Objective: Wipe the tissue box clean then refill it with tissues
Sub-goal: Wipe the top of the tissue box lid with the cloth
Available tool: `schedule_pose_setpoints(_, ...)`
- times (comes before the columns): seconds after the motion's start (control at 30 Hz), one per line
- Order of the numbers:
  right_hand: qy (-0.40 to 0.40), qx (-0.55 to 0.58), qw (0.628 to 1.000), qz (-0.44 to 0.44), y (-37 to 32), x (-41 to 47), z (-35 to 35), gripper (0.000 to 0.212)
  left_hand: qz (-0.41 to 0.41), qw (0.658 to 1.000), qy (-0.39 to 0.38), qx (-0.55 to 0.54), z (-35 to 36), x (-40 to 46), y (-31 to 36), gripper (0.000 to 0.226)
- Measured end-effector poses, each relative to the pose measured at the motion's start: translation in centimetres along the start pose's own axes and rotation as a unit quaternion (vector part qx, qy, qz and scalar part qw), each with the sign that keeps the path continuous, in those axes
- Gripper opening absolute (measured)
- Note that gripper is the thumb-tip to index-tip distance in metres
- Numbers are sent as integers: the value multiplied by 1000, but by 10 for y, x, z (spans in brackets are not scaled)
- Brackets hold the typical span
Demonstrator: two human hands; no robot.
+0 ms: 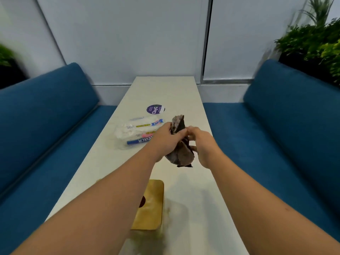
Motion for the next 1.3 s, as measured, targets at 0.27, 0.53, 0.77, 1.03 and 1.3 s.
schedule_pose_setpoints(0.27,-78,22,995,-61,-6,-22,70,25,16,998,16,-67,-86,-39,-4,22)
schedule_pose_setpoints(0.53,-53,-28,995,-83,-16,-41,162,31,-2,994,48,-97,-152,-67,-16,33)
schedule_pose_setpoints(0.77,-119,-316,932,-132,17,-51,182,42,18,988,110,102,-212,-83,-66,20)
schedule_pose_setpoints(1.03,-178,-675,711,-80,85,-48,156,88,-28,958,-8,284,-232,-104,-130,17)
schedule_pose_setpoints(1.3,-180,-684,698,-108,97,-32,161,63,83,907,-35,411,-202,-98,-150,25)
Point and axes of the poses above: each hand's wrist, its own x-axis towards the middle knuckle, its own z-axis out of the palm, y = z × x, the point moved 1 cm from there along x, towards the middle knuckle
